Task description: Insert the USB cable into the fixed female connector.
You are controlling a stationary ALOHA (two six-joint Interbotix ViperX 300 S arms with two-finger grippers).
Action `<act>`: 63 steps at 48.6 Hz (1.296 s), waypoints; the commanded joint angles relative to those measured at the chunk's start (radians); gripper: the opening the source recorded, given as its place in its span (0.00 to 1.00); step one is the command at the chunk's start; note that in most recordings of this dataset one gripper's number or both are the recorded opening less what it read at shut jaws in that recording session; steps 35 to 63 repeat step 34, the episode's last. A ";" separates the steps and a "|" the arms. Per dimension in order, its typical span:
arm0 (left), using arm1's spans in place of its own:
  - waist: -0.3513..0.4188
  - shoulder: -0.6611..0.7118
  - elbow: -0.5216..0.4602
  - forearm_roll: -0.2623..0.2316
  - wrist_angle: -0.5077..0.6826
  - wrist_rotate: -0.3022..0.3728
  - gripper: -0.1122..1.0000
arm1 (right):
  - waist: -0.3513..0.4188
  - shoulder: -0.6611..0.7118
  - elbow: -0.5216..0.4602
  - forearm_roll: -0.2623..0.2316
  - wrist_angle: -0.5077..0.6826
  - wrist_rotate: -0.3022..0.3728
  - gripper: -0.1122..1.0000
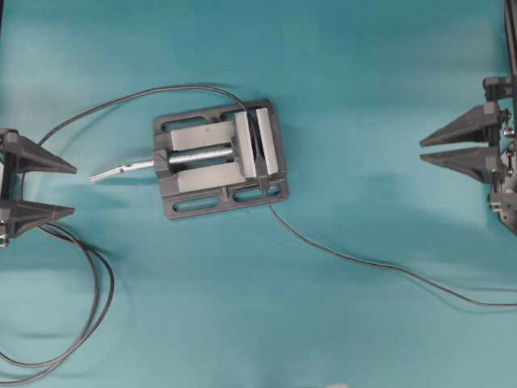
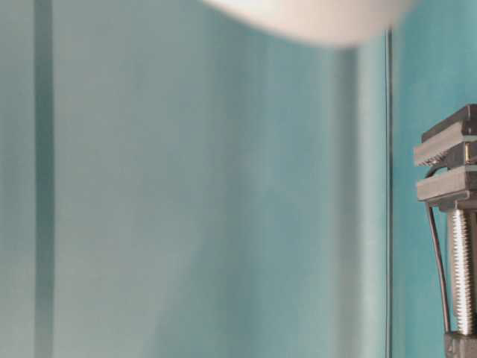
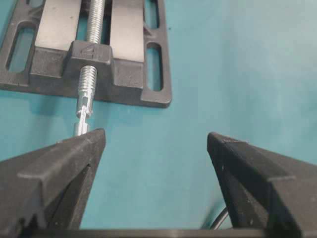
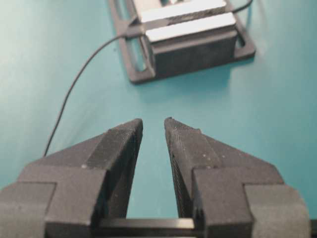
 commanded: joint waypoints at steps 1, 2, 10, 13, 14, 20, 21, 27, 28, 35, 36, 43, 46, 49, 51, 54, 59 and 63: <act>0.002 0.008 -0.012 0.002 -0.006 -0.011 0.97 | 0.002 0.005 0.000 -0.003 -0.021 -0.002 0.39; 0.002 0.005 -0.011 0.002 -0.006 -0.011 0.97 | 0.002 0.005 0.005 -0.003 -0.029 -0.002 0.39; 0.002 0.005 -0.012 0.002 -0.005 -0.011 0.97 | 0.002 0.005 0.035 -0.012 -0.067 0.000 0.39; 0.002 0.008 -0.012 0.002 -0.006 -0.011 0.97 | 0.002 0.005 0.038 -0.012 -0.067 0.002 0.39; 0.002 0.008 -0.011 0.002 -0.006 -0.011 0.97 | 0.002 0.005 0.041 -0.012 -0.069 0.002 0.39; 0.002 0.008 -0.012 0.002 -0.006 -0.011 0.97 | 0.002 0.005 0.051 -0.012 -0.067 0.003 0.39; 0.002 0.008 -0.012 0.002 -0.006 -0.012 0.97 | 0.002 0.005 0.054 -0.012 -0.067 0.005 0.39; 0.002 0.008 -0.012 0.002 -0.006 -0.011 0.97 | 0.002 0.005 0.075 -0.012 -0.054 0.014 0.39; 0.002 0.008 -0.012 0.002 -0.006 -0.011 0.97 | 0.002 0.005 0.081 -0.012 -0.052 0.014 0.39; 0.002 0.008 -0.012 0.002 -0.006 -0.011 0.97 | 0.002 0.005 0.091 -0.012 -0.048 0.015 0.39; 0.002 0.008 -0.012 0.002 -0.006 -0.011 0.97 | 0.002 0.005 0.091 -0.012 -0.048 0.015 0.39; 0.002 0.008 -0.012 0.002 -0.006 -0.011 0.97 | 0.002 0.005 0.091 -0.012 -0.048 0.015 0.39; 0.002 0.008 -0.012 0.002 -0.006 -0.011 0.97 | 0.002 0.005 0.091 -0.012 -0.048 0.015 0.39; 0.002 0.008 -0.012 0.002 -0.006 -0.011 0.97 | 0.002 0.005 0.091 -0.012 -0.048 0.015 0.39; 0.002 0.008 -0.012 0.002 -0.006 -0.011 0.97 | 0.002 0.005 0.091 -0.012 -0.048 0.015 0.39; 0.002 0.008 -0.012 0.002 -0.006 -0.011 0.97 | 0.002 0.005 0.091 -0.012 -0.048 0.015 0.39; 0.002 0.008 -0.012 0.002 -0.006 -0.011 0.97 | 0.002 0.005 0.091 -0.012 -0.048 0.015 0.39; 0.002 0.008 -0.012 0.002 -0.006 -0.011 0.97 | 0.002 0.005 0.091 -0.012 -0.048 0.015 0.39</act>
